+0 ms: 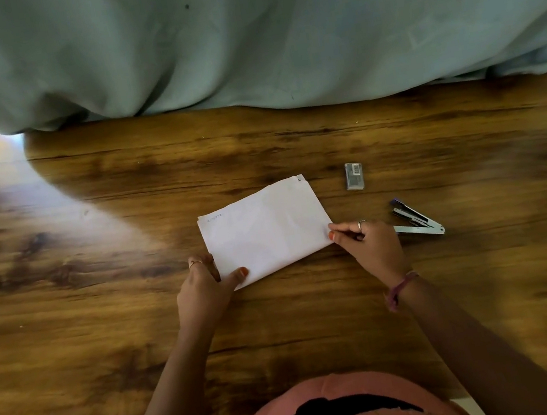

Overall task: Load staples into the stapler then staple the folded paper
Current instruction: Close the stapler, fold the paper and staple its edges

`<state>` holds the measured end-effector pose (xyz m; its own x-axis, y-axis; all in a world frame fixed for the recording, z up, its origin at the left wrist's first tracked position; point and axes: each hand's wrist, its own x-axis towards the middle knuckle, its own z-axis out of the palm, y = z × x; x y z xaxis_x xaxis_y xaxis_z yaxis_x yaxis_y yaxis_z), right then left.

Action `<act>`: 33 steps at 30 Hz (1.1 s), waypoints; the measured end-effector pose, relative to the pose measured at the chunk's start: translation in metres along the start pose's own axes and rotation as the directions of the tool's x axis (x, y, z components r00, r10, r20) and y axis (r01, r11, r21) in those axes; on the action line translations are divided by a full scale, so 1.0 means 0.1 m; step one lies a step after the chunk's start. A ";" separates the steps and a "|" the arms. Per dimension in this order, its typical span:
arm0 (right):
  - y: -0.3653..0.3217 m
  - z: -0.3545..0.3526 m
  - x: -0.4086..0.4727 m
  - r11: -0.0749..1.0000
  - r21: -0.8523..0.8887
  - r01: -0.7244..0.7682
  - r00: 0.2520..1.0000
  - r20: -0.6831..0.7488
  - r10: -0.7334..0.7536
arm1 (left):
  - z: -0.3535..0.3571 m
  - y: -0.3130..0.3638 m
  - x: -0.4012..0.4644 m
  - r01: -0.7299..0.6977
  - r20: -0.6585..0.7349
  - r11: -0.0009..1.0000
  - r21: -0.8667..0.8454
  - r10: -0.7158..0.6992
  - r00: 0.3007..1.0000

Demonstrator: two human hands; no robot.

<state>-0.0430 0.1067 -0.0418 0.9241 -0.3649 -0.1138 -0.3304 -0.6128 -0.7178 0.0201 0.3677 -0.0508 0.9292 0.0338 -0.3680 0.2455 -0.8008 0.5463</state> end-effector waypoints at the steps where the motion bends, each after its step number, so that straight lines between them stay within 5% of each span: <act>1: 0.00 0.00 0.00 1.000 -0.005 -0.005 1.000 0.003 0.006 | 0.00 0.00 0.00 -0.005 0.001 1.000 0.012 0.005 1.000; 18: -0.04 0.15 -0.05 0.988 -0.149 -0.034 0.997 -0.080 0.022 | 0.01 0.08 0.01 0.012 -0.031 0.997 0.078 -0.010 0.999; 33: -0.03 0.16 -0.03 0.975 -0.215 -0.050 0.997 -0.066 0.037 | -0.04 0.08 -0.03 -0.006 0.007 0.998 -0.070 0.006 1.000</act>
<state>-0.0420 0.1208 -0.0503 0.8965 -0.4328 -0.0947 -0.4103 -0.7302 -0.5464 0.0203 0.3639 -0.0425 0.9290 0.0248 -0.3694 0.2587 -0.7572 0.5998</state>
